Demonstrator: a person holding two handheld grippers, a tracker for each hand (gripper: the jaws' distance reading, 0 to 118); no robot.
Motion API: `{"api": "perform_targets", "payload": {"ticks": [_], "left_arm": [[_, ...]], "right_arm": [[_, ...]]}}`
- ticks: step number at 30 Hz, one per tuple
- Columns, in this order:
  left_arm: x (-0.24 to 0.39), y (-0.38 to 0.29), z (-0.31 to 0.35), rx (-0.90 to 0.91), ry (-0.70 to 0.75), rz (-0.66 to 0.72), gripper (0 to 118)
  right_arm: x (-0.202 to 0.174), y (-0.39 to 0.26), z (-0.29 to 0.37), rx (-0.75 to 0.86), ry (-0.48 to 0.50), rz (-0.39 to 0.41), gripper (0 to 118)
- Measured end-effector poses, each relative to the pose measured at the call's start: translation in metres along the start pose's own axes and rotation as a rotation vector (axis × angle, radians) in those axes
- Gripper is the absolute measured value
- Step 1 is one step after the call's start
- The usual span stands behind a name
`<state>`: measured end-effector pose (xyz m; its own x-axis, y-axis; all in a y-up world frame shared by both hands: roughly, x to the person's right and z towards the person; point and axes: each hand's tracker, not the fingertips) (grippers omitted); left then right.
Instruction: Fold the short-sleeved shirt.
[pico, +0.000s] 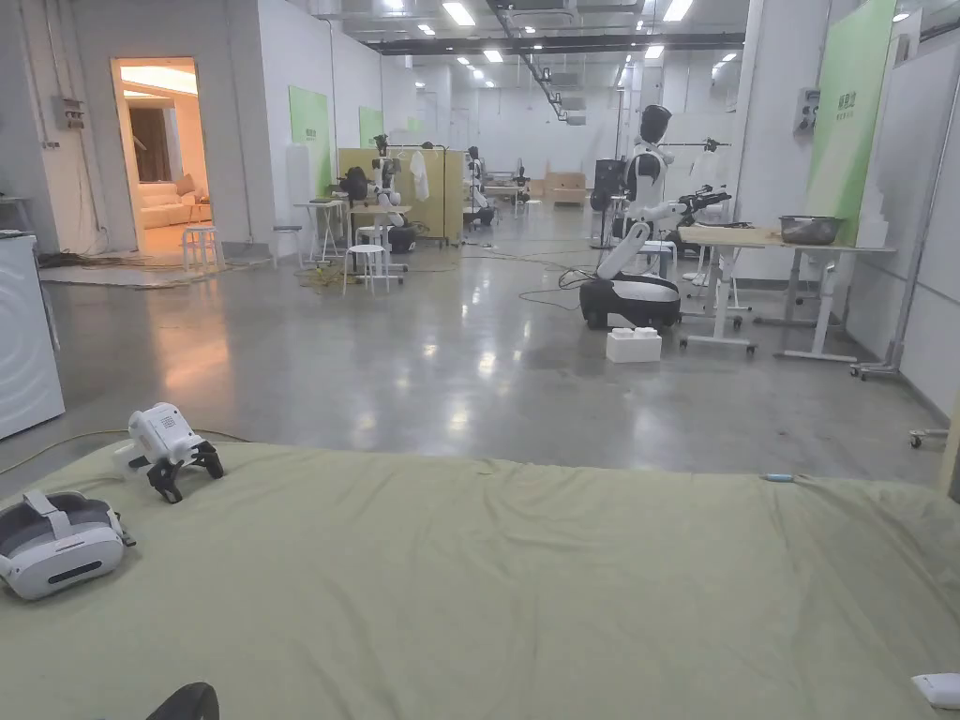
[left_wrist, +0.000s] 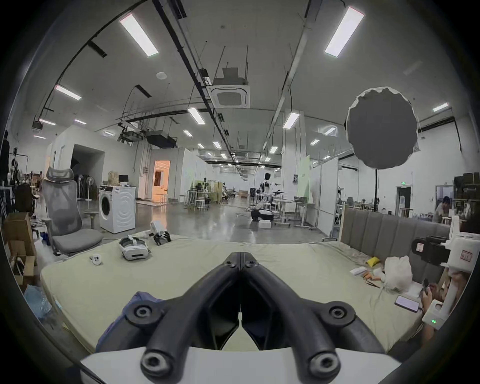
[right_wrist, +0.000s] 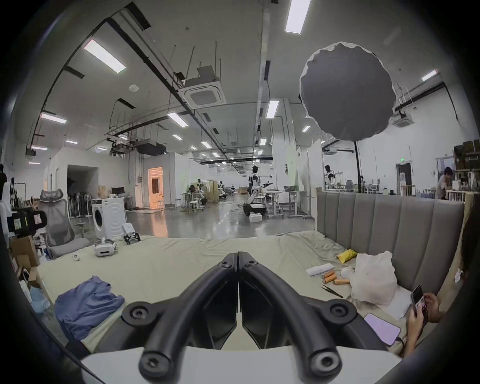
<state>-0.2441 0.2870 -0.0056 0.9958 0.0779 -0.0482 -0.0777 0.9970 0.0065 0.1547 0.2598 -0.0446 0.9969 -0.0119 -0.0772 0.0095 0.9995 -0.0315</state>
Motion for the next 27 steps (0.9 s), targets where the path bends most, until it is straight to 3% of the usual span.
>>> {"api": "perform_targets", "payload": {"ticks": [6,8,10,12,14,16,21,25,27], "left_arm": [[-0.007,-0.001,-0.008,-0.033,0.003,0.009,0],[-0.02,-0.003,-0.02,-0.128,0.051,0.009,1],[-0.047,-0.01,-0.039,-0.265,0.083,0.015,22],[-0.078,-0.029,-0.063,-0.387,0.085,0.02,66],[-0.114,-0.057,-0.092,-0.539,0.077,0.044,91],[-0.142,-0.095,-0.123,-0.666,0.039,0.063,92],[-0.189,-0.18,-0.188,-0.802,0.136,0.028,92],[-0.211,-0.224,-0.223,-0.865,0.153,0.044,91],[-0.218,-0.238,-0.231,-0.89,0.182,0.079,81]], "right_arm": [[0.001,0.0,-0.002,-0.009,0.007,-0.005,0],[0.003,-0.005,-0.003,-0.026,0.012,0.0,0],[0.002,-0.013,-0.005,-0.057,0.023,-0.006,0],[0.004,-0.026,-0.009,-0.109,0.044,-0.03,0],[0.001,-0.038,-0.014,-0.149,0.044,-0.033,0],[0.0,-0.048,-0.02,-0.199,0.053,-0.029,0],[-0.005,-0.068,-0.034,-0.288,0.059,-0.004,0],[-0.004,-0.089,-0.045,-0.414,0.098,-0.163,0],[-0.007,-0.095,-0.047,-0.439,0.078,-0.143,0]]}}
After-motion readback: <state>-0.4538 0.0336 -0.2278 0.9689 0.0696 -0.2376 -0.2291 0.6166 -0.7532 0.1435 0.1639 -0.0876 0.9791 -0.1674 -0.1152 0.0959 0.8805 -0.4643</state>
